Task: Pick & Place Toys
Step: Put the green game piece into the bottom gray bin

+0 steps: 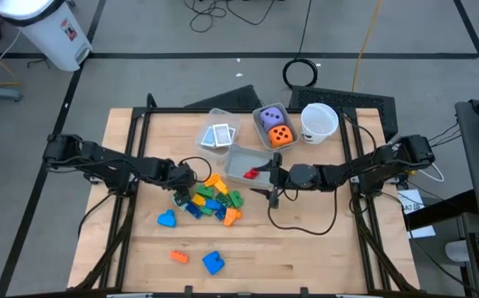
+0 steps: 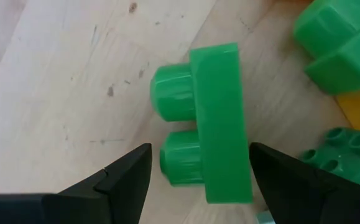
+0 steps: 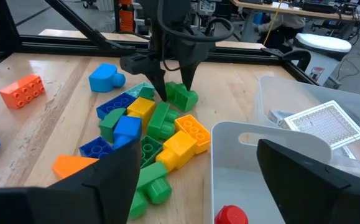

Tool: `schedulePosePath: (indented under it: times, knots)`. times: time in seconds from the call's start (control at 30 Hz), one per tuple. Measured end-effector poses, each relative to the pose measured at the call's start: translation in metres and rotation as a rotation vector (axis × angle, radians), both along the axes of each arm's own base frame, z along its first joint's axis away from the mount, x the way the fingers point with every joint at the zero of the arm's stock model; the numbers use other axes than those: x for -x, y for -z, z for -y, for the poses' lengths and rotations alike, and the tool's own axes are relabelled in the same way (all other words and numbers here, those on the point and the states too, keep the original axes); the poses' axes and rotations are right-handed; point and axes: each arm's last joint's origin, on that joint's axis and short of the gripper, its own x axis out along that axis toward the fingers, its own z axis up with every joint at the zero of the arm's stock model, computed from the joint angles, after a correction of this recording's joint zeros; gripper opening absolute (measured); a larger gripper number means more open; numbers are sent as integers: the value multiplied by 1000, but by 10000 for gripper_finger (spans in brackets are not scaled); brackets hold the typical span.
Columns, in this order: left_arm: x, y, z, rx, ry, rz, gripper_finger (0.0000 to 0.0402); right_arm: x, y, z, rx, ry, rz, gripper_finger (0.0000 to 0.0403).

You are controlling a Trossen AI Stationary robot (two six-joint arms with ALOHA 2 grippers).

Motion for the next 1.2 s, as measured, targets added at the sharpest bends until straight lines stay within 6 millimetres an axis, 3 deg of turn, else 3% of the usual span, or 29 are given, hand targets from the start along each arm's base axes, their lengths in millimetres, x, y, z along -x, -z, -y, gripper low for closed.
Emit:
schedulePosePath:
  times: [0.47,0.7,0.8,1.03,1.2]
  knots:
    - [-9,-2,-6,-17,-58,105,267,0,0,0,-13,3,2,293]
    - [-9,-3,-7,-14,-76,101,175,0,0,0,-14,3,2,293]
    - [-11,-7,-7,-20,-78,103,166,0,0,0,-14,3,2,293]
    - [-24,-41,-7,-50,-59,163,161,0,0,0,-14,3,2,293]
    - [-39,-74,-1,-64,-29,302,157,0,0,-1,-26,4,3,293]
